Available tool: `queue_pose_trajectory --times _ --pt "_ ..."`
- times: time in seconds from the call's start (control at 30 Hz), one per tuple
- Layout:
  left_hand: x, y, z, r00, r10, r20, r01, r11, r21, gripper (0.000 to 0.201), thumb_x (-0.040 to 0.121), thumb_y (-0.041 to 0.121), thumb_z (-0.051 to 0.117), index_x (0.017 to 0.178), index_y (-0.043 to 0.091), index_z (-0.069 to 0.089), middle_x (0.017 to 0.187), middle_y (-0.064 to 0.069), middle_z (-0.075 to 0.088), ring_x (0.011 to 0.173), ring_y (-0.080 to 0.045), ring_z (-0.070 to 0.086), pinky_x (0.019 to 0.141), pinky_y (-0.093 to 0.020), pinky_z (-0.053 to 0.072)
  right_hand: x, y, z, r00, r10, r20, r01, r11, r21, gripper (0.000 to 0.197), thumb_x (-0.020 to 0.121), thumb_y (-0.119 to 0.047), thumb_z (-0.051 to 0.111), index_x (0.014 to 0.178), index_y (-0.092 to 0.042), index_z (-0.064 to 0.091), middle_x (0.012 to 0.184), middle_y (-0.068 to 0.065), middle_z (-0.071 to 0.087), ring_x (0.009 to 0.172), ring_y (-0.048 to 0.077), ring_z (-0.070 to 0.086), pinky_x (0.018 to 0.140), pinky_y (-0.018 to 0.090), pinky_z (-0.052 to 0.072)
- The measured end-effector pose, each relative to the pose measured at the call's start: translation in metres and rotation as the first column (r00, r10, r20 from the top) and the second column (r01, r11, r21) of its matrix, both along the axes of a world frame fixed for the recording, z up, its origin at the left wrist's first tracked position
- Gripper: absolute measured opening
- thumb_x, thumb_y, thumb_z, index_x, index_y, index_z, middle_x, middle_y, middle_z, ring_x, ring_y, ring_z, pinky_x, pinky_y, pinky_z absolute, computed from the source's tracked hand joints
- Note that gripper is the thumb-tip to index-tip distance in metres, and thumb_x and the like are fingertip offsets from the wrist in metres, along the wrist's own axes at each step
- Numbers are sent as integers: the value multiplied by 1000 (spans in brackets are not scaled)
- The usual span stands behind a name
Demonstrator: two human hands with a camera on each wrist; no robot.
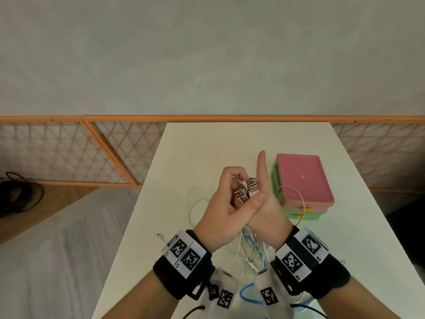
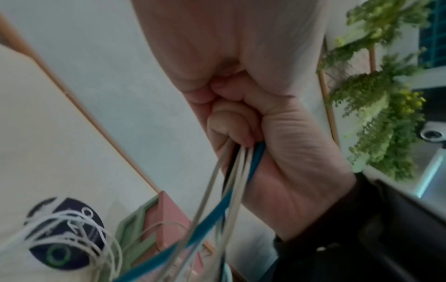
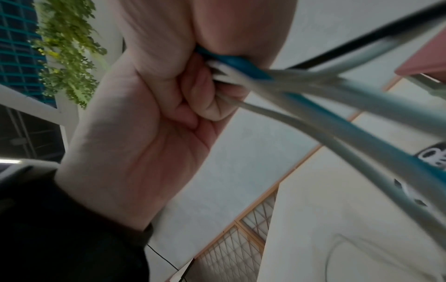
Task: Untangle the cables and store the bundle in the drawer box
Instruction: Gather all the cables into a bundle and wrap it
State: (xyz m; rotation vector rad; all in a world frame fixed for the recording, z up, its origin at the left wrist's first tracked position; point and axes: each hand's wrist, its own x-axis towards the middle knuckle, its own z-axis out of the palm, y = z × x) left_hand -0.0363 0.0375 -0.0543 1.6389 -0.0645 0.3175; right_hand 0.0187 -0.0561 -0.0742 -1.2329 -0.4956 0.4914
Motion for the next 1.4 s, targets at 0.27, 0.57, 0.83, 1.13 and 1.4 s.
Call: queue_pose_trajectory --times 0.27,0.57,0.83,1.13,1.4 --pt "-10 1 -13 997 -78 -16 79 985 155 41 95 5 50 124 30 36 92 14 61 78 -13 61 73 -29 50 -9 -11 -18 988 95 119 -75 984 -164 110 76 11 59 132 -44 -19 101 -1 49 84 -9 59 77 9 46" --pt "-27 -34 -34 996 85 1 -85 995 54 16 93 4 52 105 15 50 92 -5 57 79 -15 56 75 -31 48 -20 -34 -37 963 81 -256 -97 994 -51 100 75 28 44 138 -44 15 104 6 53 82 2 68 68 19 56" --pt "-20 7 -31 906 375 -193 -419 855 -305 23 93 -6 38 86 16 38 60 -12 36 47 -21 38 43 -28 32 -5 -11 -30 838 544 -51 -539 808 -238 135 66 16 65 131 -57 -28 132 3 33 99 37 61 75 36 51" --pt "-61 104 -24 876 382 -293 -481 674 -561 25 95 4 43 80 23 51 66 4 37 39 -3 21 36 -17 11 82 47 -64 851 262 455 88 784 -615 42 86 7 48 111 -24 61 103 4 56 85 17 62 77 24 46" --pt "-71 98 -26 870 398 -292 -494 715 -495 6 87 26 55 86 21 59 61 2 29 43 -8 17 39 -18 13 48 142 -160 260 920 294 19 300 -954 39 89 -5 47 127 -14 53 137 6 45 126 25 44 106 37 31"
